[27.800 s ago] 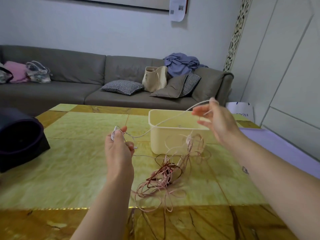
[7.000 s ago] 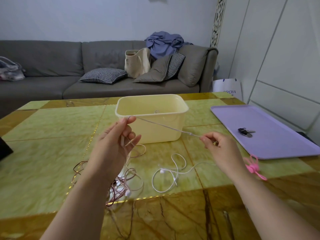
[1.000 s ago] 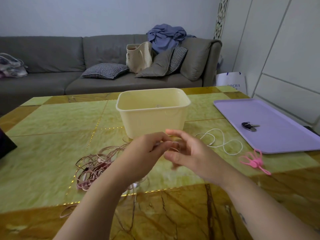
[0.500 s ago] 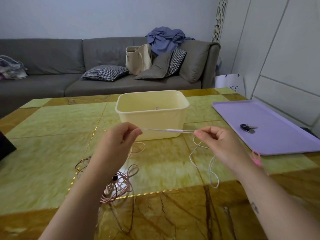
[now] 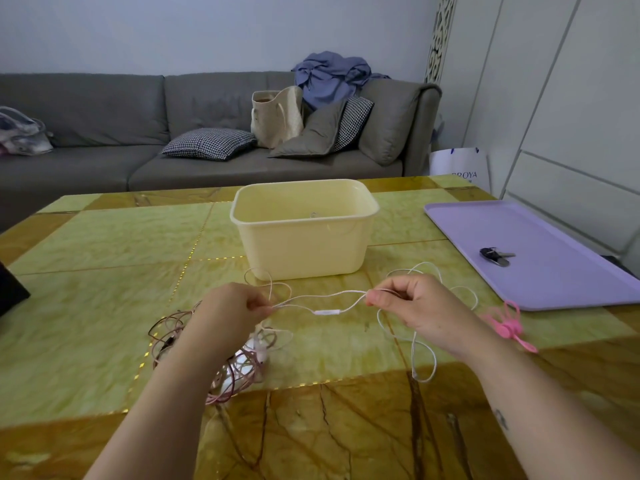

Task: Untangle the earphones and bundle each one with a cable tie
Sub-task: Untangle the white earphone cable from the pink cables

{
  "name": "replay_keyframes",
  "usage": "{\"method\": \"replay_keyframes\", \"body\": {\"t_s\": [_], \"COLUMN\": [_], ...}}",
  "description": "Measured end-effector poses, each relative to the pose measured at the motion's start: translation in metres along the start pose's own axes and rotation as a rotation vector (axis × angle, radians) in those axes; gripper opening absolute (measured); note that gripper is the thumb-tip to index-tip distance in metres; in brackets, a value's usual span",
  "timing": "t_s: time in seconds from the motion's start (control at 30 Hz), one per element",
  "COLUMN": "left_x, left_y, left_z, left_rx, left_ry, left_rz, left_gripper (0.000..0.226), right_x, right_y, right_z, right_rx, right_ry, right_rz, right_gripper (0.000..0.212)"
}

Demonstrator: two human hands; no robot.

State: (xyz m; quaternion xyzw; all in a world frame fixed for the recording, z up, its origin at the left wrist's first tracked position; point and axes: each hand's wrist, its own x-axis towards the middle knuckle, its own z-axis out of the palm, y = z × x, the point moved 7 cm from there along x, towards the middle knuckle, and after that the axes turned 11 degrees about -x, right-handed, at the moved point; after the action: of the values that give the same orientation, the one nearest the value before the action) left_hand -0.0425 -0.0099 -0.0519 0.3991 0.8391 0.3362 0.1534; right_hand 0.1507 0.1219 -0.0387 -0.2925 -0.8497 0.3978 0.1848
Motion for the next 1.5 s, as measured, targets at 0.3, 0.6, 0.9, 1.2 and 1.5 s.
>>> {"method": "replay_keyframes", "body": {"t_s": [0.3, 0.6, 0.9, 1.2, 1.5], "left_x": [-0.005, -0.007, -0.002, -0.010, -0.007], "left_y": [0.018, -0.025, 0.010, 0.059, 0.067], "left_z": [-0.026, -0.053, -0.025, 0.025, 0.015], "left_rx": [-0.329, -1.592, -1.230, -0.610, -0.919], "left_ry": [0.348, 0.543, 0.154, -0.166, -0.242], "left_rz": [0.162, -0.102, -0.020, 0.265, 0.161], "left_gripper": [0.015, 0.017, 0.019, 0.016, 0.045], "right_x": [0.000, 0.005, 0.001, 0.000, 0.011], "right_y": [0.007, 0.034, 0.016, -0.115, -0.093], "right_z": [0.012, 0.007, -0.036, -0.069, -0.019], "right_rx": [-0.007, 0.297, 0.104, -0.078, -0.371], "right_ry": [-0.103, -0.121, 0.396, 0.479, 0.107], "right_rz": [0.034, 0.209, 0.143, -0.416, -0.317], "right_gripper": [0.016, 0.013, 0.011, 0.013, 0.004]}}
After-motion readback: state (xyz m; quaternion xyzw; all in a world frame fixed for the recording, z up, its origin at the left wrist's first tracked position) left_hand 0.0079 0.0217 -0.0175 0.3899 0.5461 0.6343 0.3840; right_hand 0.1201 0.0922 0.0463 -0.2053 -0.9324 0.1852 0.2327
